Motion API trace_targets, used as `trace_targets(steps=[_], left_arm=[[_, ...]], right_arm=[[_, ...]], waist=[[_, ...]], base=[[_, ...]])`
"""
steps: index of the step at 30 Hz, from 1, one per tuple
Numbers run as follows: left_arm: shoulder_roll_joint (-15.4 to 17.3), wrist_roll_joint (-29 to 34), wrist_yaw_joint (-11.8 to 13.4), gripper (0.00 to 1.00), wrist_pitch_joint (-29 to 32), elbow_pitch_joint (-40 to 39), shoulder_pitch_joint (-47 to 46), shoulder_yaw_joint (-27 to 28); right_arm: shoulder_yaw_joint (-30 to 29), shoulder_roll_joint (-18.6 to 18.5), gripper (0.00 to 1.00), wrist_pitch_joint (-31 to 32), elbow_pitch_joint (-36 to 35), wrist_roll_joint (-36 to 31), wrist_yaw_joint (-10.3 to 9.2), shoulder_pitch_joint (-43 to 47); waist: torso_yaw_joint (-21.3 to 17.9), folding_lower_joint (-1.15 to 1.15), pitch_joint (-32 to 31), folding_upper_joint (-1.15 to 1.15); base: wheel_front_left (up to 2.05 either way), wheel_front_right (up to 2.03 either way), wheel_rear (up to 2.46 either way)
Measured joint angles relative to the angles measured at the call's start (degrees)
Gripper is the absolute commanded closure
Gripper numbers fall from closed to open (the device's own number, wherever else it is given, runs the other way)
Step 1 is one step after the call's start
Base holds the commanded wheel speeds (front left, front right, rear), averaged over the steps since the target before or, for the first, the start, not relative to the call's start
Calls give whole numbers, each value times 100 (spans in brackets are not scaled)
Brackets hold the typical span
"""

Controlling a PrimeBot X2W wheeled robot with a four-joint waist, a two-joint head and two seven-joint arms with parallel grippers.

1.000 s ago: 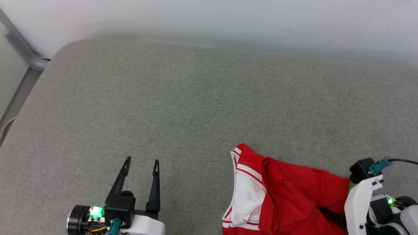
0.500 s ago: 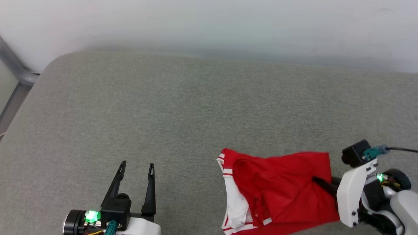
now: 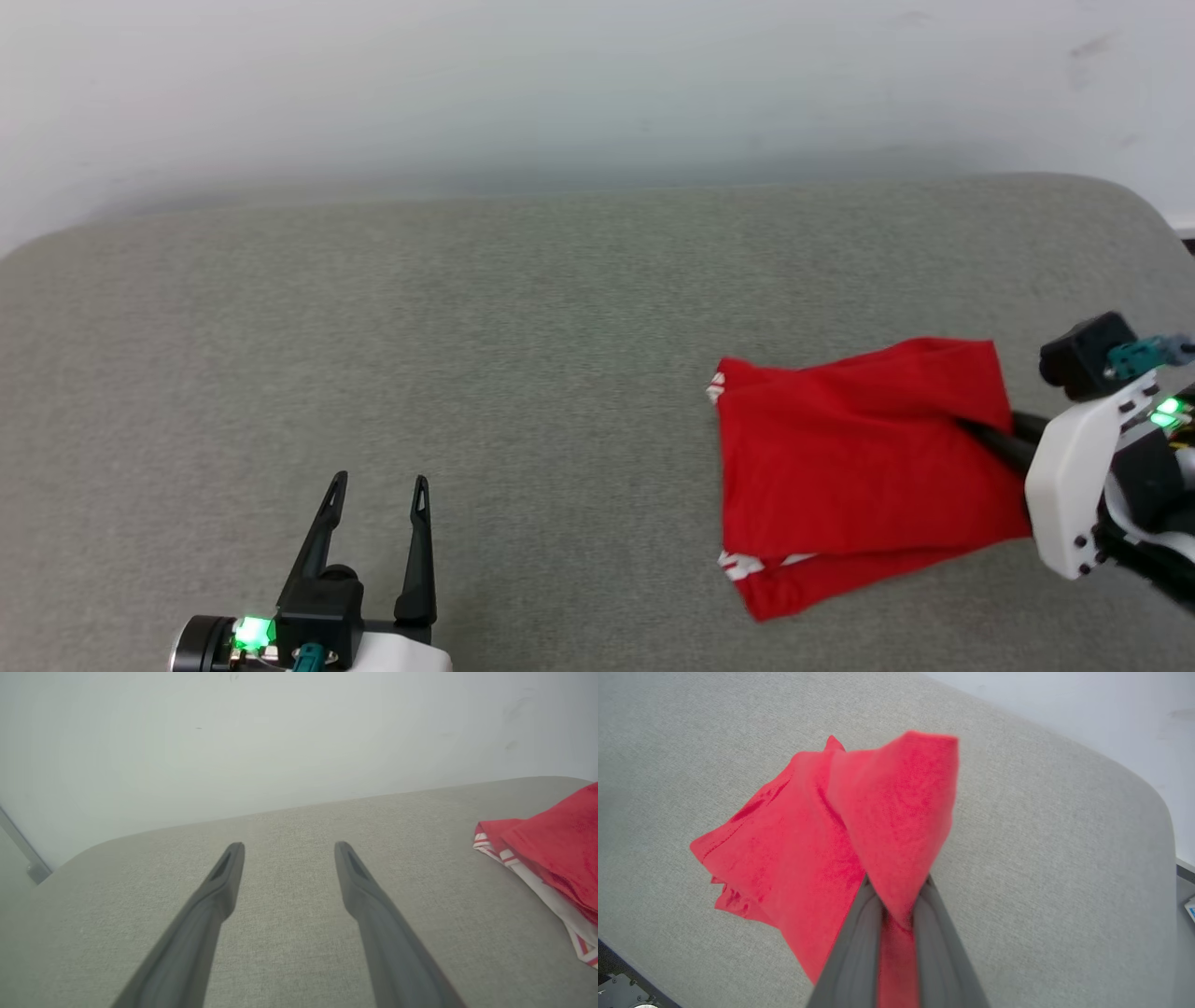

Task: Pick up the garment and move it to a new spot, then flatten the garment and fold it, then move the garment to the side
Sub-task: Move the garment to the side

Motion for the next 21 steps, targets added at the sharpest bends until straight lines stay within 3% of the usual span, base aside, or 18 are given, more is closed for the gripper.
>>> trace_targets(steps=[10,21], left_arm=[[7,57,-5,0,0,-123,-194,22],[180,170,-42,0,0,-434,-695,9]], right_arm=[[-410,-152,100,-109,124,-44,0,-244],[-865,-784,100,-264,1239,-521,0,-878]], waist=[[-588,0,314,0],[-605,0,1186,0]], base=[[0,0,0],[0,0,0]])
